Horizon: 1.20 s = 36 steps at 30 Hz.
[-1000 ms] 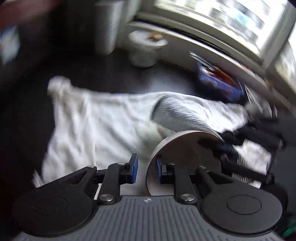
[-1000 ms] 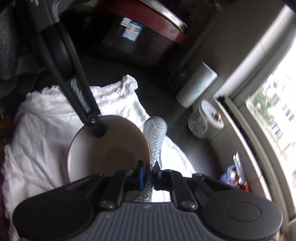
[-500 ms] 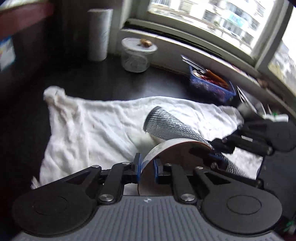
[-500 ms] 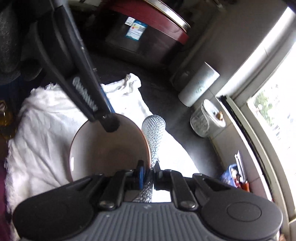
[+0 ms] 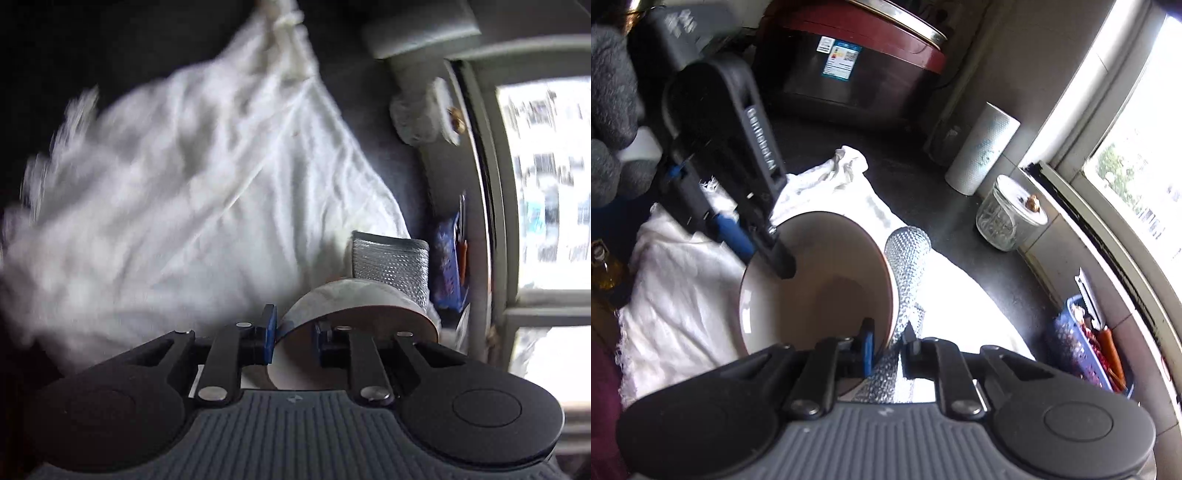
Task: Clean bowl
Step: 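Hold the bowl tilted with the left gripper while the right gripper scrubs its outer side, then turn the bowl with the left gripper while the right gripper keeps scrubbing its outer wall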
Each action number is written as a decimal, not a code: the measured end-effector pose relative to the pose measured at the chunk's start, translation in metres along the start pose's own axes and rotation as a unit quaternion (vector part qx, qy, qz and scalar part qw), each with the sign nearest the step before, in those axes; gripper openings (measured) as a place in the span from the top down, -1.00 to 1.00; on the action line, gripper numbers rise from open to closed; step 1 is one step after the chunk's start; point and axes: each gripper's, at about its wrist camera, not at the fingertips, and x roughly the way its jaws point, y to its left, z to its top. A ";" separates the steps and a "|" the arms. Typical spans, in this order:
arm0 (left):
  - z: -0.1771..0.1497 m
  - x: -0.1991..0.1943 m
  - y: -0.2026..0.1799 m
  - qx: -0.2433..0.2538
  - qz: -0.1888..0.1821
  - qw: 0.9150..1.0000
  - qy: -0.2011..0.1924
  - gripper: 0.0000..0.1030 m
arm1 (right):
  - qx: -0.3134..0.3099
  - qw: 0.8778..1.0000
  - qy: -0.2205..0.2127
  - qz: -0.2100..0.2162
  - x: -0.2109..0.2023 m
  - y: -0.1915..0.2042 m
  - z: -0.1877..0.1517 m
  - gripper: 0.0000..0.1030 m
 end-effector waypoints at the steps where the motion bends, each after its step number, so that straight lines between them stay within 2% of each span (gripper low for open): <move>1: 0.000 0.002 0.006 -0.023 -0.007 1.000 0.007 0.62 | 0.005 1.000 0.001 0.002 0.000 -0.001 -0.001 0.72; 4: -0.003 0.007 0.016 -0.065 -0.018 0.998 0.019 0.62 | 0.020 1.000 0.007 0.005 0.002 -0.002 -0.002 0.72; 7: -0.004 0.007 0.015 -0.062 -0.017 0.998 0.021 0.63 | 0.040 0.999 0.011 0.013 0.005 -0.005 -0.005 0.70; 9: -0.005 0.005 0.000 0.000 0.001 1.000 0.014 0.64 | 0.039 0.999 0.011 0.014 0.005 -0.005 -0.006 0.70; 10: -0.006 0.004 -0.013 0.055 0.018 0.998 0.009 0.64 | 0.038 0.999 0.012 0.014 0.005 -0.005 -0.006 0.71; 11: -0.008 0.002 -0.028 0.113 0.037 0.993 0.003 0.63 | 0.035 0.999 0.014 0.013 0.006 -0.006 -0.006 0.72; 12: -0.012 0.000 -0.046 0.187 0.067 0.980 -0.008 0.63 | 0.033 0.999 0.014 0.010 0.005 -0.007 -0.006 0.75; 13: -0.017 0.000 -0.060 0.241 0.087 0.967 -0.017 0.63 | 0.029 0.999 0.014 0.009 0.005 -0.007 -0.006 0.75; 14: -0.027 -0.001 -0.078 0.320 0.107 0.941 -0.030 0.63 | 0.020 1.000 0.015 0.006 0.005 -0.007 -0.005 0.75; 16: -0.048 0.001 -0.106 0.451 0.141 0.880 -0.053 0.63 | -0.004 1.000 0.017 -0.001 0.005 -0.006 -0.002 0.80; 18: -0.070 0.004 -0.125 0.557 0.169 0.810 -0.072 0.63 | -0.035 0.999 0.017 -0.006 0.004 -0.006 0.003 0.82; 22: -0.102 0.013 -0.140 0.671 0.207 0.704 -0.100 0.64 | -0.086 0.996 0.013 -0.017 0.002 -0.003 0.014 0.86; 24: -0.109 0.014 -0.141 0.686 0.213 0.689 -0.102 0.75 | -0.095 0.995 0.012 -0.018 0.003 -0.001 0.015 0.85; 25: -0.109 0.013 -0.141 0.682 0.212 0.692 -0.101 0.77 | -0.095 0.995 0.012 -0.019 0.003 0.000 0.015 0.85; 26: -0.106 0.014 -0.139 0.672 0.211 0.703 -0.099 0.84 | -0.094 0.995 0.012 -0.019 0.003 0.000 0.016 0.85; 27: -0.101 0.012 -0.138 0.659 0.205 0.718 -0.096 0.84 | -0.090 0.996 0.013 -0.019 0.004 0.000 0.015 0.85; 28: -0.096 0.010 -0.135 0.641 0.197 0.736 -0.093 0.85 | -0.083 0.996 0.014 -0.018 0.003 -0.001 0.016 0.85; 29: -0.084 0.007 -0.131 0.599 0.182 0.775 -0.085 0.86 | -0.072 0.997 0.015 -0.017 0.003 -0.004 0.014 0.85; 30: -0.075 0.007 -0.126 0.569 0.172 0.801 -0.076 0.86 | -0.060 0.998 0.018 -0.014 0.004 -0.006 0.013 0.84; 31: -0.069 0.006 -0.121 0.542 0.161 0.822 -0.072 0.86 | -0.048 0.999 0.021 -0.011 0.005 -0.009 0.011 0.83; 32: -0.064 0.005 -0.117 0.515 0.151 0.841 -0.068 0.86 | -0.037 0.999 0.025 -0.008 0.005 -0.011 0.009 0.83; 34: -0.057 0.002 -0.109 0.473 0.139 0.867 -0.065 0.84 | -0.025 0.999 0.028 -0.003 0.007 -0.013 0.008 0.81; 36: -0.045 0.000 -0.100 0.418 0.122 0.898 -0.059 0.82 | -0.014 0.999 0.029 -0.003 0.008 -0.014 0.006 0.79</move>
